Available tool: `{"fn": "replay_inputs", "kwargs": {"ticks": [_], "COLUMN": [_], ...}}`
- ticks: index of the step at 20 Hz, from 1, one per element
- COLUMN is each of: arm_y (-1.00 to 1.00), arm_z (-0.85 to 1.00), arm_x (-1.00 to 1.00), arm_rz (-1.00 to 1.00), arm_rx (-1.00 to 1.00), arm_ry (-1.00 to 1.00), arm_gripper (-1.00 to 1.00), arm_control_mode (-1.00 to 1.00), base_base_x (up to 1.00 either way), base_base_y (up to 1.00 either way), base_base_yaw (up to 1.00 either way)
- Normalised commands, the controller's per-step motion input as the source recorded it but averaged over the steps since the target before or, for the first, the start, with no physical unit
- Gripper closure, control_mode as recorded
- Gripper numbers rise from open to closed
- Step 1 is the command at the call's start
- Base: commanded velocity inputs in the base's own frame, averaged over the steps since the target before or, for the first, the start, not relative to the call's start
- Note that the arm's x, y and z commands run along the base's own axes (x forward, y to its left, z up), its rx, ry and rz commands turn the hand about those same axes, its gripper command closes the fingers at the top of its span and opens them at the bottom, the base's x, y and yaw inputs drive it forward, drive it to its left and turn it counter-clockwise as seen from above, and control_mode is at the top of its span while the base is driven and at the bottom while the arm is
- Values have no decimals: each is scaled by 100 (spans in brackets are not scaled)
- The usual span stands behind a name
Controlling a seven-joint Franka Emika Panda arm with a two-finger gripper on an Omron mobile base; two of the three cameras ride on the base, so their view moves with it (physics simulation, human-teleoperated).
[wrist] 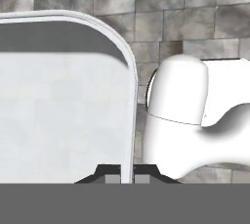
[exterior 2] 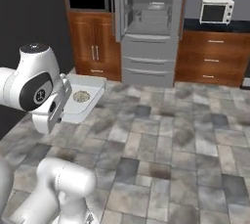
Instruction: Place two dumplings into each of the tupperware containers and then place the containers in the fridge.
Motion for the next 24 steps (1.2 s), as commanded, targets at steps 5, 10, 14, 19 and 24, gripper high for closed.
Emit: {"fn": "replay_inputs", "kwargs": {"ticks": [5, 10, 14, 19, 24], "arm_y": [0, 0, 0, 0, 0], "arm_z": [0, 0, 0, 0, 0], "arm_x": [0, 0, 0, 0, 0], "arm_rz": [0, 0, 0, 0, 0], "arm_rx": [0, 0, 0, 0, 0], "arm_ry": [0, 0, 0, 0, 0], "arm_gripper": [100, 100, 100, 100, 100], "arm_control_mode": [100, 100, 100, 100, 100], "base_base_x": [100, 100, 100, 100, 100], "base_base_y": [0, 0, -3, -4, 0], "base_base_yaw": [24, 20, 7, -14, -17]}}
